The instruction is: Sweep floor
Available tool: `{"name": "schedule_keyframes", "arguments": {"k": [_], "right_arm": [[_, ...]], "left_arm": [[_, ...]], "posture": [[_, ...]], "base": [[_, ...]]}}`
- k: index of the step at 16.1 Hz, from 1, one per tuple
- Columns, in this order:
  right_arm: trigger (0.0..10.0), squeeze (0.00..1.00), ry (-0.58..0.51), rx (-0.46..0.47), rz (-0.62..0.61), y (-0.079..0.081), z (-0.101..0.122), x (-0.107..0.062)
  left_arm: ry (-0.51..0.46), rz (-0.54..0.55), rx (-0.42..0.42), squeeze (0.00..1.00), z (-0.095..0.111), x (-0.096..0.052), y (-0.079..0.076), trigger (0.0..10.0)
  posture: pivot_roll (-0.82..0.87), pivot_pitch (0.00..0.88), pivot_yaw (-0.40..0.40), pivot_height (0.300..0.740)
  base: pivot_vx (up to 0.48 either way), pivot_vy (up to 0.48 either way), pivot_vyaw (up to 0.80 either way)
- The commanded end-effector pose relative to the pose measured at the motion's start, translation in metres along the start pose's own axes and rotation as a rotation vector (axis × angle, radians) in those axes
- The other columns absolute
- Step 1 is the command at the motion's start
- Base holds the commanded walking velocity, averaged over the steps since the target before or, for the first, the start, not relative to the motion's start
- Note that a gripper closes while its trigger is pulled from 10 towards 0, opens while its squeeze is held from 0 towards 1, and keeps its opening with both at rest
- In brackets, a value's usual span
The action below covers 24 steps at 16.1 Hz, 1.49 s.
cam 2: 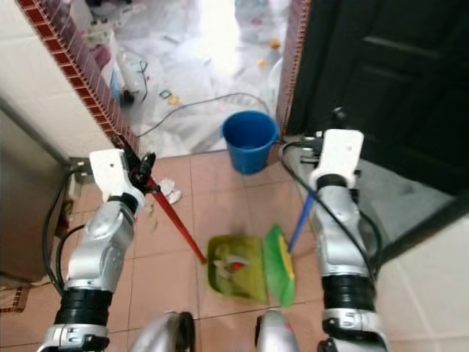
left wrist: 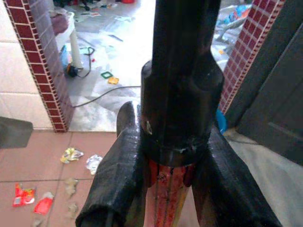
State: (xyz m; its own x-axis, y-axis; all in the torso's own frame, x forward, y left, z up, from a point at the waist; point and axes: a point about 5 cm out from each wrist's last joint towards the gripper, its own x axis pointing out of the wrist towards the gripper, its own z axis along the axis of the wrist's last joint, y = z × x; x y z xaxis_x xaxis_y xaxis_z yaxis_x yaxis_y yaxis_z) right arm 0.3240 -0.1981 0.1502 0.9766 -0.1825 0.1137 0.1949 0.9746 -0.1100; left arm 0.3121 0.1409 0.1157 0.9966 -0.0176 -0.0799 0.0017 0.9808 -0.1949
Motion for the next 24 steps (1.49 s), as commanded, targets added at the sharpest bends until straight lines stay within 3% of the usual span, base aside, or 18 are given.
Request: {"name": "schedule_keyframes", "arguments": {"k": [1, 3, 6, 14, 20, 24], "right_arm": [[10.0, 0.0, -0.015, -0.007, 0.024, 0.007, 0.003, 0.001], [10.0, 0.0, -0.024, -0.006, 0.023, 0.008, 0.006, 0.003], [10.0, 0.0, -0.031, -0.013, 0.019, 0.009, 0.008, 0.006], [10.0, 0.0, -0.011, -0.044, 0.015, 0.003, 0.001, 0.004], [10.0, 0.0, -0.007, -0.052, 0.021, 0.003, -0.002, 0.004], [10.0, 0.0, -0.001, -0.06, 0.029, 0.005, -0.005, 0.002]], "left_arm": [[-0.058, 0.021, 0.011, 0.0, 0.015, 0.002, 0.009, 10.0], [-0.09, 0.035, 0.045, 0.0, 0.019, 0.003, 0.013, 10.0], [-0.116, 0.095, 0.026, 0.0, 0.028, 0.008, 0.02, 10.0], [-0.359, 0.164, -0.039, 0.0, 0.103, 0.014, 0.034, 10.0], [-0.411, 0.174, -0.092, 0.0, 0.12, 0.016, 0.038, 10.0], [-0.498, 0.198, -0.131, 0.0, 0.145, 0.014, 0.042, 10.0]], "posture": [[-0.09, 0.117, 0.058, 0.74], [-0.09, 0.121, 0.07, 0.74], [-0.09, 0.135, 0.068, 0.74], [-0.09, 0.126, 0.062, 0.74], [-0.09, 0.123, 0.061, 0.74], [-0.09, 0.119, 0.059, 0.74]], "base": [[0.0, 0.0, 0.0], [0.0, 0.0, 0.0], [0.0, 0.0, 0.0], [0.0, 0.0, 0.0], [0.373, 0.0, 0.0], [0.466, 0.0, 0.0]]}}
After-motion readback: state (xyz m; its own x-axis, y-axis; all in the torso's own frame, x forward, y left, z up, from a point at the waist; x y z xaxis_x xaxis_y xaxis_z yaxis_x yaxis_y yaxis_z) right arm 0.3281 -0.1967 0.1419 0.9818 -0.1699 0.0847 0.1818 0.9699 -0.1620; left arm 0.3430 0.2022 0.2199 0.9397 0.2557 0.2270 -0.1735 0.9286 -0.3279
